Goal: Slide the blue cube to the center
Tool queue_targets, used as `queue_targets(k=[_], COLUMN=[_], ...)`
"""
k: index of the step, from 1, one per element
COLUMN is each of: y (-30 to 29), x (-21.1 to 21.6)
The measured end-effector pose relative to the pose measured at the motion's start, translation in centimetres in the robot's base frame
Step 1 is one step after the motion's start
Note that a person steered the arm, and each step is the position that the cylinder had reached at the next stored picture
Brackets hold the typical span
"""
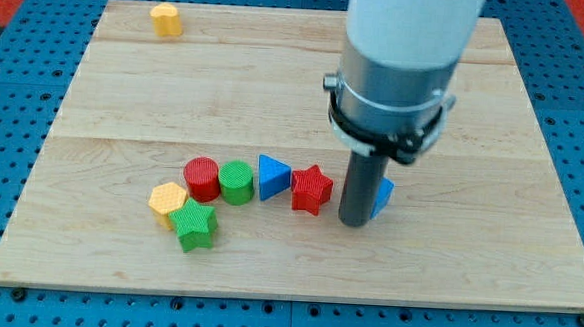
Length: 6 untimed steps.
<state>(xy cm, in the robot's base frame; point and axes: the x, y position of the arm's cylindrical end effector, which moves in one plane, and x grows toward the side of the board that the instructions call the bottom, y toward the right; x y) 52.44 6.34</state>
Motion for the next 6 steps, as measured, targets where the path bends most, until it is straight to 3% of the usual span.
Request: queue_targets(k=[2, 4, 6], y=[5.1, 5.8, -1.3], x=[-0.5, -4.9, -7.8])
